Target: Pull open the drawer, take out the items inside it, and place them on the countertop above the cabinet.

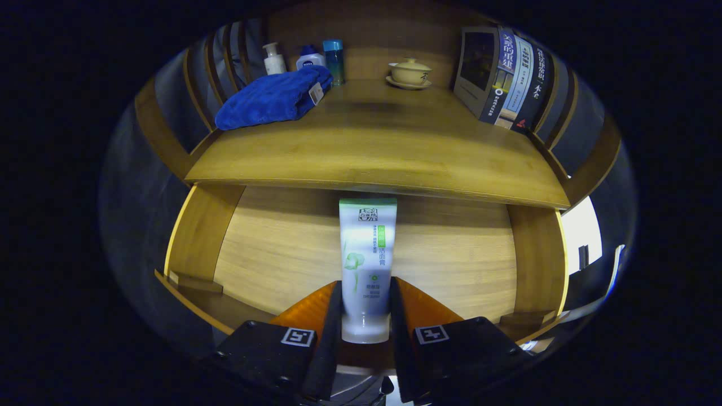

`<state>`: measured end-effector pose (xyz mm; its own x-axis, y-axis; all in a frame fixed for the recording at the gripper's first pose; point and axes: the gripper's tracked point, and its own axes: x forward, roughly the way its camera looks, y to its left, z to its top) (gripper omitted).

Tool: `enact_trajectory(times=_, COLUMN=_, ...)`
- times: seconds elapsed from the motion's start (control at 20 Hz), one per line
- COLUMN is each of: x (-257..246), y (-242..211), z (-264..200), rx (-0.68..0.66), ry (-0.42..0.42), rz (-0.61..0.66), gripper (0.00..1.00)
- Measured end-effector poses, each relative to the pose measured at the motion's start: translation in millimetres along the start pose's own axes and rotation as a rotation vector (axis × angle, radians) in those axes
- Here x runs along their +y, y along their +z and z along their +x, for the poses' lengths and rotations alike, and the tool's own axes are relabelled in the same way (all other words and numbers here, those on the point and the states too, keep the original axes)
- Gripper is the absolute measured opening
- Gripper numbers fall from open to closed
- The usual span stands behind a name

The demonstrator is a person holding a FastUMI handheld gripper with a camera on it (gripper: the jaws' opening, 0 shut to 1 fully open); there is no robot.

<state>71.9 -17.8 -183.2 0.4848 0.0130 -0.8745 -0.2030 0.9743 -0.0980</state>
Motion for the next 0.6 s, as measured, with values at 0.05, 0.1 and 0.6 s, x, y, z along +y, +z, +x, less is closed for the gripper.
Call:
enact_trajectory(times=0.05, x=0, y=2, z=-6, rx=-0.008, ry=0.005, rz=0.008, gripper=0.51)
enact_trajectory(times=0.1, x=0, y=4, z=-12, rx=-0.017, ry=0.01, rz=0.017, gripper=0.51)
enact_trajectory(times=0.6, x=16, y=38, z=-64, rx=-0.104, ry=0.044, rz=-0.033, gripper=0.51)
